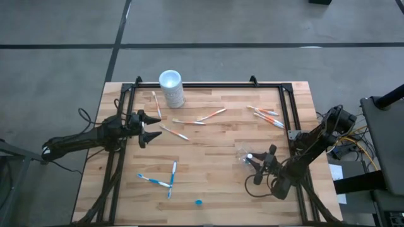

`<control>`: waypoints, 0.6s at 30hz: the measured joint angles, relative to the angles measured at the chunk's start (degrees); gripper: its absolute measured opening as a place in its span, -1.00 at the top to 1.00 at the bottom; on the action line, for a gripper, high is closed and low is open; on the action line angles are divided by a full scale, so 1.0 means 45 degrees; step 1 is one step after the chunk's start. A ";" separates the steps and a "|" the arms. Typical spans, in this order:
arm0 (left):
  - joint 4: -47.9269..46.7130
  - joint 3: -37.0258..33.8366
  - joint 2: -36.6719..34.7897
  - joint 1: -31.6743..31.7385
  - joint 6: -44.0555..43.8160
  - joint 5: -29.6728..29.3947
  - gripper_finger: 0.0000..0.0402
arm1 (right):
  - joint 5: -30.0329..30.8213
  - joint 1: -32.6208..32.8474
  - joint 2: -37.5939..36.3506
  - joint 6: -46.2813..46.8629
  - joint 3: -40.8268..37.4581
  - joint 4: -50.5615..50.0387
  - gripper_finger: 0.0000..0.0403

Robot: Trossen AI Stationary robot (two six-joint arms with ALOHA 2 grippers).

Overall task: Pick & Place toothbrushing station
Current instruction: Put the mouthwash into the middle section of the transparent organizer

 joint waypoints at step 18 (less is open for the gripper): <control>0.0000 0.0000 -0.0002 0.0004 -0.0001 0.0002 -0.74 | -0.1119 -0.0010 -0.0185 0.0033 0.0019 0.0036 0.45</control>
